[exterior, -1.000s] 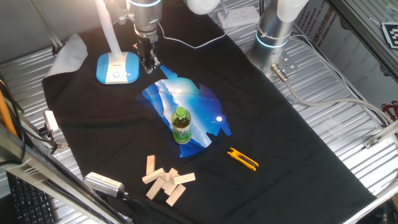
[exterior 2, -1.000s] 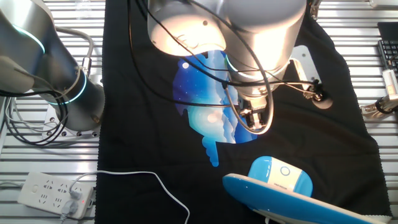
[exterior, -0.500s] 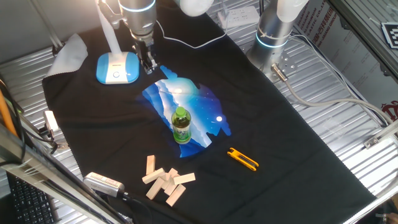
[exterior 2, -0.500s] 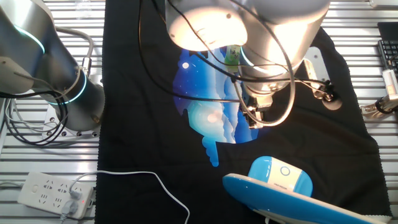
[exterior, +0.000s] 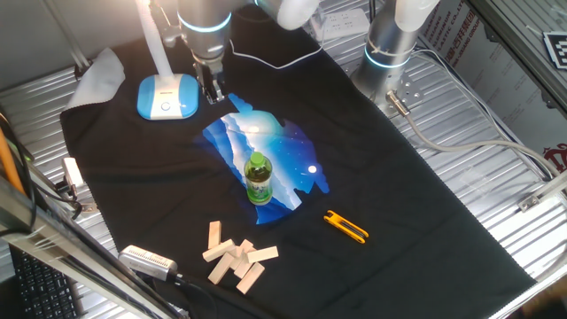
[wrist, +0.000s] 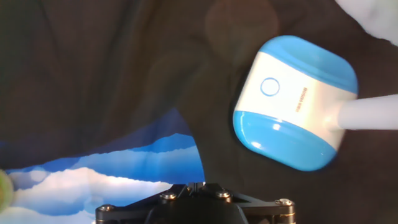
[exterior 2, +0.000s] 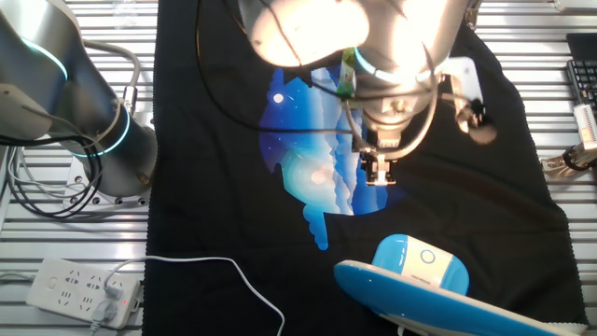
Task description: Turn off the desk lamp by pressing the button
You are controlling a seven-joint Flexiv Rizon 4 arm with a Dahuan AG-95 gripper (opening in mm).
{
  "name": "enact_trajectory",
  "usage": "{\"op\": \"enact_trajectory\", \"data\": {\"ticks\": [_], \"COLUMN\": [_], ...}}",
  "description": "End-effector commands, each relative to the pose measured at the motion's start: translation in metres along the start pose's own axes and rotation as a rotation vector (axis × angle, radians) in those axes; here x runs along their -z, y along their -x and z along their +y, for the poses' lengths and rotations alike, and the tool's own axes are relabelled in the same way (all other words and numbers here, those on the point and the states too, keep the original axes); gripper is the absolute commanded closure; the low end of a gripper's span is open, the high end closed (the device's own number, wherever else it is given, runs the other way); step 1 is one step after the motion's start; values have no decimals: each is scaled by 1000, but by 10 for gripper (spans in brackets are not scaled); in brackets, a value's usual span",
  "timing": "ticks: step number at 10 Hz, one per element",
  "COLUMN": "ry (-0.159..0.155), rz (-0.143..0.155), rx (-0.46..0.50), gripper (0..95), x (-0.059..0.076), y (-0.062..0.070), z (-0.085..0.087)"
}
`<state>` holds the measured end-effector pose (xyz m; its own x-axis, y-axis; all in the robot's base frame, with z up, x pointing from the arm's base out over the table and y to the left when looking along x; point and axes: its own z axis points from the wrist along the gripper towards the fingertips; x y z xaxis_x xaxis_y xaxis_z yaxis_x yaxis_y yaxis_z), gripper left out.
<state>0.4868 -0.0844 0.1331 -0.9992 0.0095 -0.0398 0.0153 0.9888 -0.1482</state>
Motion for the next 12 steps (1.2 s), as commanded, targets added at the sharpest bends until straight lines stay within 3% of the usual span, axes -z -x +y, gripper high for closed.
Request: {"op": "enact_trajectory", "data": {"ticks": [1, 5, 7, 12], "ry": [10, 43, 74, 90], "rz": [7, -14, -21, -26], "rx": [28, 10, -7, -2], "gripper": [950, 950, 950, 950], "x": [0, 0, -1, -4], "y": [1, 1, 1, 7], "z": [-1, -1, -1, -7]}}
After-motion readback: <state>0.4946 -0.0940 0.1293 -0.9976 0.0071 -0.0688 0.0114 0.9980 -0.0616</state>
